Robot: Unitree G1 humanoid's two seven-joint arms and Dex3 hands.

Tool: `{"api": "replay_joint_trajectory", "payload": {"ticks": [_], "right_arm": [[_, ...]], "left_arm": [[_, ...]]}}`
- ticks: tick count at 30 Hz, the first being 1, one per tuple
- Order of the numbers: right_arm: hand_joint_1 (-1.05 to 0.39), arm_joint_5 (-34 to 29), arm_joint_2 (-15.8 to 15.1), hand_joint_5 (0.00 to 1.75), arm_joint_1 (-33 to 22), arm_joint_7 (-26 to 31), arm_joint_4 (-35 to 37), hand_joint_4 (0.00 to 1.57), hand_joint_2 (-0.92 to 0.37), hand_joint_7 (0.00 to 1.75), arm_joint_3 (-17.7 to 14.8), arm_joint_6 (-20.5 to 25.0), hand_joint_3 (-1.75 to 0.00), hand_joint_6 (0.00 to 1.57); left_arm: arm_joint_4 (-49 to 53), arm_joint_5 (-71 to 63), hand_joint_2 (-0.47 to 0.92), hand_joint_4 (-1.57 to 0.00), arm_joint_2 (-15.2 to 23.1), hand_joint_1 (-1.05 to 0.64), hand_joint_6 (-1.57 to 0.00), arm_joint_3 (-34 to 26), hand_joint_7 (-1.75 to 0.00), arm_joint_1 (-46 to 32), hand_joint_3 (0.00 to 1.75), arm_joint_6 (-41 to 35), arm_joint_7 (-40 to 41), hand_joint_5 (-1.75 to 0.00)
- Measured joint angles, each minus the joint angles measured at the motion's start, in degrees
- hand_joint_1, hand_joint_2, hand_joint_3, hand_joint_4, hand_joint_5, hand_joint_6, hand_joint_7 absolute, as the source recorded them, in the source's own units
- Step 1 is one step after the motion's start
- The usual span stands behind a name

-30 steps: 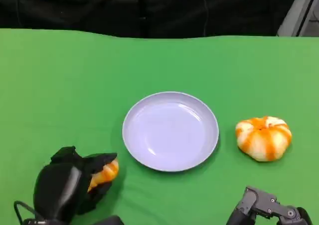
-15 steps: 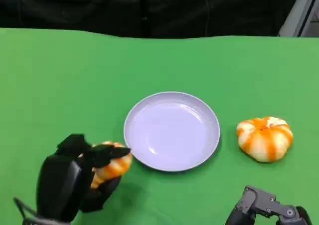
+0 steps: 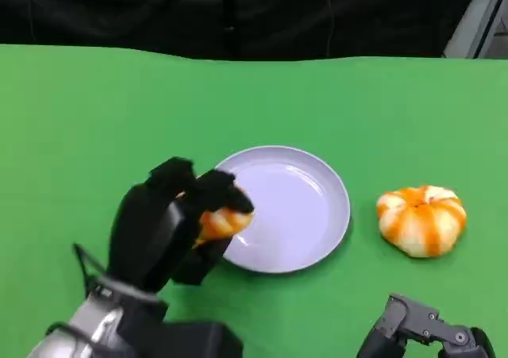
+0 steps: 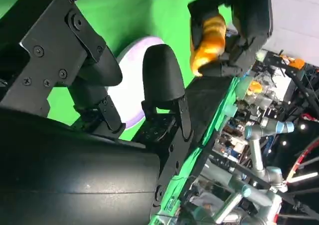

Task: Grasp the bread from the table and place it into the plate.

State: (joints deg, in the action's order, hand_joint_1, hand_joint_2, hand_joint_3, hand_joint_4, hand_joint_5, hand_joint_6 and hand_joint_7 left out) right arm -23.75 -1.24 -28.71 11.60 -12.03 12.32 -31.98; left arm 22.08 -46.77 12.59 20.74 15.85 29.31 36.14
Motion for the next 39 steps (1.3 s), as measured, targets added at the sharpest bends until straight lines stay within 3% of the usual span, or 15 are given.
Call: {"api": "replay_joint_trajectory", "payload": {"ticks": [4,11,13,14,15,17,18,19,21,22,24,32,39], "right_arm": [[0.09,-0.3,-0.01,1.71,-0.04,0.53,0.01,0.86,-0.19,1.37,0.05,0.04,-1.65,0.85],[0.1,-0.18,0.42,1.69,-0.24,1.29,0.02,0.87,-0.17,1.37,1.39,0.63,-1.66,0.86],[0.1,-0.19,0.47,1.7,-0.33,1.67,0.03,0.87,-0.17,1.37,1.69,0.88,-1.66,0.86],[0.09,-0.19,0.48,1.71,-0.34,1.91,0.03,0.86,-0.18,1.37,1.73,0.89,-1.66,0.85],[0.08,-0.22,0.47,1.72,-0.37,2.16,0.03,0.86,-0.18,1.38,1.78,0.89,-1.65,0.85],[0.08,-0.3,0.46,1.73,-0.39,2.57,0.02,0.85,-0.19,1.38,1.86,0.91,-1.64,0.85],[0.08,-0.33,0.44,1.73,-0.4,2.8,0.02,0.85,-0.18,1.39,1.9,0.92,-1.65,0.85],[0.08,-0.36,0.41,1.74,-0.4,2.88,0.02,0.85,-0.18,1.39,1.93,0.96,-1.65,0.85],[0.08,-0.39,0.37,1.74,-0.41,2.92,0.01,0.85,-0.18,1.39,2.08,1.1,-1.65,0.85],[0.09,-0.39,0.32,1.74,-0.41,2.94,0.01,0.85,-0.18,1.39,2.11,1.14,-1.66,0.85],[0.09,-0.15,0.42,1.75,-0.42,2.9,0.02,0.86,-0.18,1.39,2.28,1.23,-1.67,0.85],[0.1,0.51,0.68,1.75,-0.45,3.12,0.1,0.86,-0.19,1.4,3.04,1.39,-1.68,0.85],[0.11,1.4,0.96,1.75,-0.2,3.27,0.98,0.86,-0.19,1.42,4.06,1.4,-1.67,0.85]], "left_arm": [[4.04,0.39,0.21,-0.92,-2.74,-0.15,-0.81,1.59,-1.58,4.52,1.5,-0.24,-0.97,-1.75],[13.29,1.6,0.26,-0.89,-9.08,-0.16,-0.79,3.39,-1.52,11.95,1.4,-1.69,-1.24,-1.75],[14.19,2.01,0.37,-0.8,-9.96,-0.19,-0.78,3.76,-1.33,13.09,1.21,-3.11,-2.71,-1.74],[14.27,2.08,0.5,-0.62,-10.19,-0.24,-0.64,3.98,-1.0,13.4,0.93,-4.31,-4.17,-1.4],[13.93,2.15,0.68,-0.51,-10.28,-0.29,-0.63,4.24,-0.6,13.52,0.57,-6.07,-6.5,-1.09],[12.91,2.12,0.85,-0.38,-10.2,-0.34,-0.61,5.04,-0.26,13.55,0.24,-10.43,-12.77,-0.82],[12.12,2.09,0.89,-0.16,-10.03,-0.51,-0.39,5.51,-0.11,13.49,0.24,-12.29,-15.49,-0.54],[10.55,1.95,0.91,-0.08,-9.69,-0.57,-0.31,6.06,-0.06,13.3,0.25,-14.41,-18.57,-0.44],[7.11,1.52,0.92,-0.02,-9.02,-0.62,-0.25,7.02,-0.02,12.7,0.25,-18.5,-24.22,-0.36],[5.84,1.31,0.92,-0.01,-8.8,-0.78,-0.1,7.37,-0.01,12.29,0.32,-20.09,-26.22,-0.15],[2.74,0.79,0.92,0.0,-8.05,-0.89,-0.02,8.56,0.0,11.87,0.4,-24.03,-31.91,-0.03],[-5.6,-0.43,0.92,0.0,-4.85,-0.99,0.0,11.4,0.0,9.25,0.51,-33.6,-47.14,0.0],[-15.29,1.06,0.92,0.0,-0.52,-0.93,0.0,9.62,0.0,4.48,0.5,-34.94,-50.42,0.0]]}}
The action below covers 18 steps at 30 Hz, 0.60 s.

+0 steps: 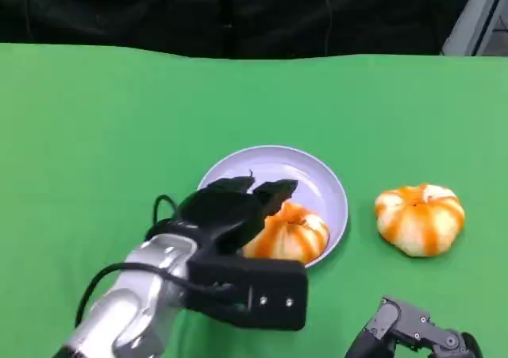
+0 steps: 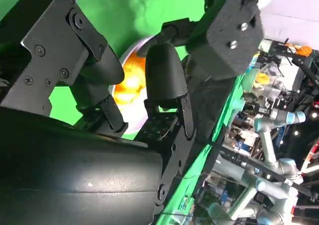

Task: Grasp the bread from the table and place it into the plate.

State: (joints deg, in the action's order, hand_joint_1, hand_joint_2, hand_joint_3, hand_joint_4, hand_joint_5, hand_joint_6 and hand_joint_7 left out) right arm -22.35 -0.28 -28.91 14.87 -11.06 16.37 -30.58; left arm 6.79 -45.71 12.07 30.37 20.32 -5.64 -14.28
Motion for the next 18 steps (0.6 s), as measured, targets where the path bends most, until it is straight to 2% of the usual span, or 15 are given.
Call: {"api": "replay_joint_trajectory", "payload": {"ticks": [5,7,13,15,16,17,18], "right_arm": [[0.11,-0.13,-0.08,1.75,-0.15,0.25,0.11,0.85,-0.19,1.42,0.01,0.0,-1.67,0.84],[0.11,0.04,-0.29,1.74,-0.16,0.14,0.11,0.85,-0.19,1.43,0.01,0.0,-1.67,0.84],[0.13,0.15,-0.4,1.74,0.33,0.19,1.07,0.86,-0.17,1.43,-0.15,-0.53,-1.68,0.85],[0.12,-0.22,-0.45,1.74,0.67,0.39,1.37,0.86,-0.17,1.43,-0.29,-0.78,-1.68,0.84],[0.11,-0.44,-0.47,1.75,0.79,0.51,1.48,0.86,-0.17,1.43,-0.32,-0.85,-1.68,0.84],[0.11,-0.52,-0.47,1.75,0.86,0.53,1.53,0.86,-0.17,1.43,-0.33,-0.89,-1.68,0.84],[0.11,-0.54,-0.47,1.75,0.93,0.53,1.54,0.86,-0.17,1.42,-0.33,-0.93,-1.68,0.84]], "left_arm": [[-8.1,3.4,0.92,0.0,3.01,-0.85,-0.01,-5.33,-0.01,-6.06,0.48,1.36,1.1,0.0],[-9.52,5.69,0.92,-0.02,3.78,-0.78,-0.06,-7.53,-0.03,-8.66,0.43,3.88,3.2,-0.01],[-10.15,16.07,0.92,-0.26,5.15,-0.51,-0.35,-15.21,-0.12,-17.21,0.24,18.21,10.76,-0.17],[-9.59,20.96,0.92,-0.31,5.3,-0.46,-0.39,-18.13,-0.13,-19.74,0.21,23.18,11.87,-0.21],[-9.06,22.94,0.92,-0.31,5.35,-0.44,-0.42,-19.26,-0.13,-20.71,0.2,25.64,12.16,-0.28],[-8.28,24.74,0.92,-0.24,5.41,-0.43,-0.45,-20.2,-0.11,-21.57,0.19,28.17,12.32,-0.48],[-7.38,26.11,0.92,-0.25,5.43,-0.41,-0.48,-20.98,-0.11,-22.31,0.19,30.69,12.58,-0.61]]}}
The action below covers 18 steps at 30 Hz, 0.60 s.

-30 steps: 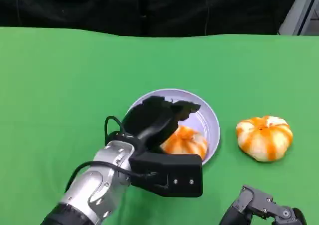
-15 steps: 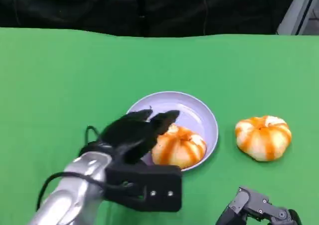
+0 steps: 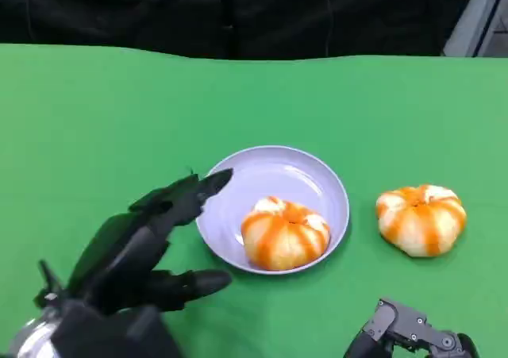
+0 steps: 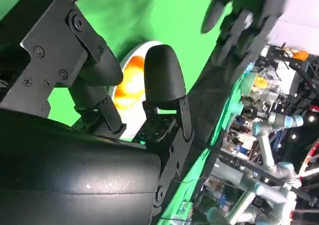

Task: Grasp the bread from the table and place it into the plate.

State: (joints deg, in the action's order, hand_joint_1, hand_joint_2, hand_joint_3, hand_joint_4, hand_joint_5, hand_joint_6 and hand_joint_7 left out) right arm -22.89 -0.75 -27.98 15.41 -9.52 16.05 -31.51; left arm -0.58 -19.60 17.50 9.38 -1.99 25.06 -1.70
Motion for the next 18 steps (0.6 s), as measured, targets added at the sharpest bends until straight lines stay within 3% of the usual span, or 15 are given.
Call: {"api": "replay_joint_trajectory", "payload": {"ticks": [1,7,8,10,12,14,18], "right_arm": [[0.12,0.01,0.0,1.75,0.1,-0.02,0.06,0.86,-0.17,1.42,0.04,-0.07,-1.68,0.85],[0.1,0.09,-0.39,1.72,0.26,0.14,1.47,0.87,-0.15,1.38,-0.6,-1.55,-1.67,0.87],[0.1,0.0,-0.52,1.72,0.26,0.15,1.47,0.87,-0.15,1.37,-0.78,-1.74,-1.68,0.88],[0.1,0.27,-0.82,1.72,0.16,-0.05,1.24,0.88,-0.14,1.36,-1.18,-1.99,-1.69,0.88],[0.1,1.08,-1.46,1.71,-0.84,-0.67,0.58,0.88,-0.14,1.35,-1.86,-2.02,-1.69,0.88],[0.1,1.42,-1.95,1.68,-1.77,-0.98,-0.07,0.89,-0.14,1.34,-2.51,-2.06,-1.68,0.89],[0.09,1.72,-3.11,1.66,-2.62,-1.17,-0.32,0.9,-0.13,1.33,-4.18,-3.27,-1.67,0.91]], "left_arm": [[0.84,1.53,0.92,-0.3,-0.01,-0.39,-0.53,-0.8,-0.12,-0.92,0.2,2.43,0.11,-0.72],[5.99,7.92,0.92,-0.48,-2.41,-0.3,-0.72,-4.6,-0.2,-8.39,0.17,15.74,2.38,-0.91],[6.65,8.29,0.92,-0.61,-3.05,-0.21,-0.85,-4.85,-0.3,-8.82,0.17,17.0,2.65,-1.03],[7.45,8.94,0.92,-0.67,-4.54,-0.11,-0.93,-5.55,-0.38,-9.38,0.19,20.17,3.26,-1.11],[7.51,11.21,0.85,-0.7,-6.36,-0.06,-0.9,-5.71,-0.59,-10.68,0.37,23.33,3.61,-1.18],[7.4,13.79,0.72,-0.7,-7.36,-0.02,-0.85,-5.7,-0.74,-12.51,0.67,23.9,3.44,-1.24],[6.92,15.23,0.64,-0.73,-7.98,-0.01,-0.87,-5.91,-0.88,-15.87,0.86,23.89,2.73,-1.37]]}}
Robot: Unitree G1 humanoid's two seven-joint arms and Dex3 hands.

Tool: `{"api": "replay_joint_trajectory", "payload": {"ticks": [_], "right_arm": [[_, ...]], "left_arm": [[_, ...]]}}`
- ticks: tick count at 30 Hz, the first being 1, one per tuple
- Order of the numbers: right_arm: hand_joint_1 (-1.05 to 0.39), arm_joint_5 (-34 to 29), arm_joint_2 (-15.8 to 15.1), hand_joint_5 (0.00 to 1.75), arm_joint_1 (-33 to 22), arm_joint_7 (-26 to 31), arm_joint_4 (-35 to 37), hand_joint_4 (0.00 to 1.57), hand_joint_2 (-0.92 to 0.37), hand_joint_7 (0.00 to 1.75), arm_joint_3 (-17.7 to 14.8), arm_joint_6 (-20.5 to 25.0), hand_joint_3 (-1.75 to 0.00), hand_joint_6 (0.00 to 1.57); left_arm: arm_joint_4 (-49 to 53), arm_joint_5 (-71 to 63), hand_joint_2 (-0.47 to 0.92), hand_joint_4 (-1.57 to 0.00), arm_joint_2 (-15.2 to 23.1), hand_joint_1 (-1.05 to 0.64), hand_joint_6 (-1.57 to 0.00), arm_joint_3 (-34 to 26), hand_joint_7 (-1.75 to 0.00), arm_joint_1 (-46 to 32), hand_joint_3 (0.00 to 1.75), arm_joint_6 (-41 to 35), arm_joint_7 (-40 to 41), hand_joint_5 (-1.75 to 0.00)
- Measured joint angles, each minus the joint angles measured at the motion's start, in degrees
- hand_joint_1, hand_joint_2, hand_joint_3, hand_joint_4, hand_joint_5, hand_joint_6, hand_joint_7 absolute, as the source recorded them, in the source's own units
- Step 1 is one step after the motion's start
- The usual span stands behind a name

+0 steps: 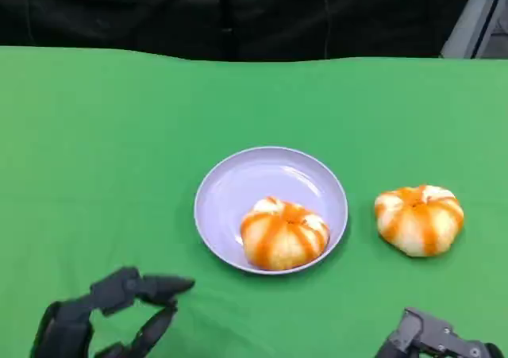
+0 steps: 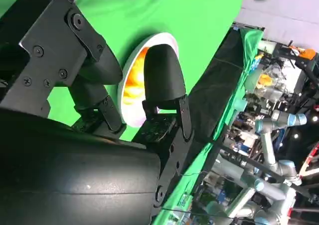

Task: Grasp the bread from the table and place it into the plate.

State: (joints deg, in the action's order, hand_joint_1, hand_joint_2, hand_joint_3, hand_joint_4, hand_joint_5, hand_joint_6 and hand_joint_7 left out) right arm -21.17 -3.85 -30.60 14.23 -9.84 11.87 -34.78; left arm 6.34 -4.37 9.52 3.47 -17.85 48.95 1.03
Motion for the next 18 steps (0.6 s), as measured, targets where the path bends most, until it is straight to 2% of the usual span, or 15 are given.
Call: {"api": "replay_joint_trajectory", "payload": {"ticks": [1,2,5,6,12,18], "right_arm": [[0.09,0.38,-0.45,1.65,-0.07,-0.03,0.0,0.9,-0.13,1.33,-0.35,-0.65,-1.67,0.91],[0.07,0.84,-0.7,1.64,-0.19,-0.14,0.15,0.9,-0.12,1.33,-0.65,-1.45,-1.68,0.91],[0.06,2.14,-1.67,1.62,-1.01,-1.01,0.48,0.9,-0.1,1.31,-1.48,-3.52,-1.69,0.91],[0.06,2.58,-1.87,1.62,-1.31,-1.34,0.57,0.9,-0.1,1.31,-1.68,-3.99,-1.69,0.91],[0.08,2.62,-2.08,1.6,-2.04,-2.3,1.61,0.9,-0.08,1.27,-2.56,-6.43,-1.72,0.92],[0.06,2.15,-1.68,1.59,-2.04,-2.34,1.94,0.89,-0.07,1.25,-2.69,-7.35,-1.73,0.93]], "left_arm": [[-0.07,0.0,0.6,-0.78,-0.24,0.0,-0.9,-0.11,-1.0,-0.8,0.96,0.0,0.0,-1.47],[-0.08,0.08,0.47,-0.84,-0.42,0.03,-0.91,-0.14,-1.22,-1.47,1.22,-0.01,-0.08,-1.56],[0.65,0.3,0.32,-0.9,-0.99,0.06,-0.91,0.01,-1.42,-1.71,1.5,-0.02,-0.95,-1.64],[1.03,0.25,0.29,-0.91,-1.17,0.07,-0.91,0.06,-1.45,-1.6,1.55,-0.02,-1.15,-1.65],[2.18,-0.1,0.22,-0.93,-1.99,0.04,-0.89,0.08,-1.53,-0.97,1.62,0.46,-1.72,-1.7],[2.53,0.14,0.22,-0.92,-2.1,0.05,-0.88,-0.47,-1.5,-0.71,1.62,1.03,-2.38,-1.7]]}}
